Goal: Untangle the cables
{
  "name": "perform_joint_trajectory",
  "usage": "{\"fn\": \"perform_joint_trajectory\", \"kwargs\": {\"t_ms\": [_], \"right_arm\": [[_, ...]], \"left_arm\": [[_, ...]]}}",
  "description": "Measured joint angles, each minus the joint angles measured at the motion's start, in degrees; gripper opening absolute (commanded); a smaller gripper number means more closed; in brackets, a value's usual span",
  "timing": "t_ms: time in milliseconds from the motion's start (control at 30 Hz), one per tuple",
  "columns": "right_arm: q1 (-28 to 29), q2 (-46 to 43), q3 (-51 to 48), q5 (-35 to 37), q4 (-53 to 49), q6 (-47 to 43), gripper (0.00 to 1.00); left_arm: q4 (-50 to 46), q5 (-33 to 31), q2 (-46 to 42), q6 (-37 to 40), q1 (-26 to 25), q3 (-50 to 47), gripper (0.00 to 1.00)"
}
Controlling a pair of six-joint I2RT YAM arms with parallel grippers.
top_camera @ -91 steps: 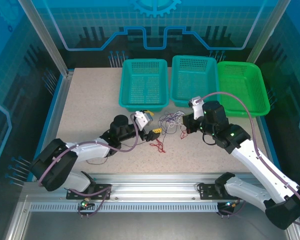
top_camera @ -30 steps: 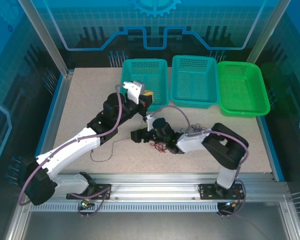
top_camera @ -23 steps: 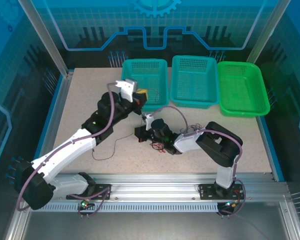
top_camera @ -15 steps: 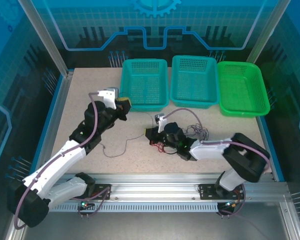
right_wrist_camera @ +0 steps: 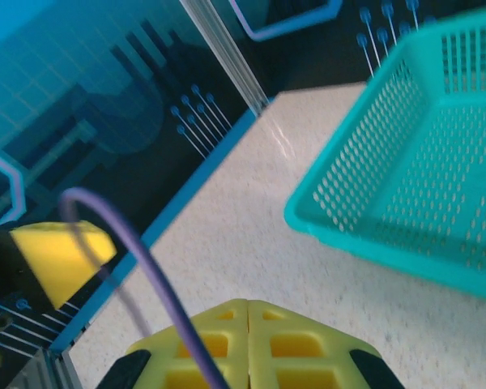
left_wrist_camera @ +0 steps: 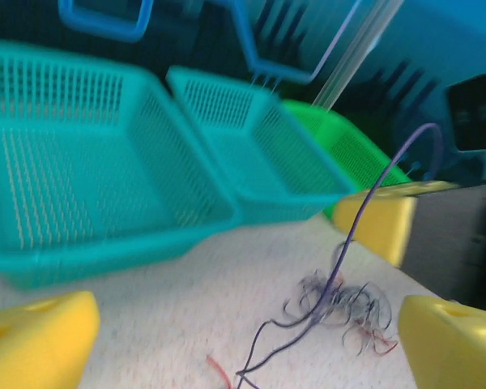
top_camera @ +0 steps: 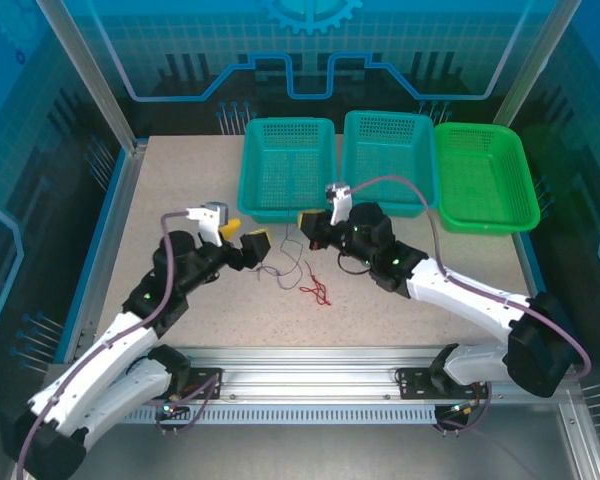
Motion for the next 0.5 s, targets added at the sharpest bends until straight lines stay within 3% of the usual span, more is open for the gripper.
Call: {"fn": "perform_joint_trajectory", "kwargs": {"t_ms": [233, 500], "right_arm": [[-2.14, -0.04, 18.60, -1.51, -7.34, -2.27, 0.00], [-6.97, 5.81, 38.38, -2.82, -11.63, -2.27, 0.00]], "left_arm": [[-6.05, 0.15, -11.02, 2.25, 0.00, 1.81, 0.99], [-16.15, -1.16, -16.92, 5.90, 0.00, 1.70, 0.99]]}}
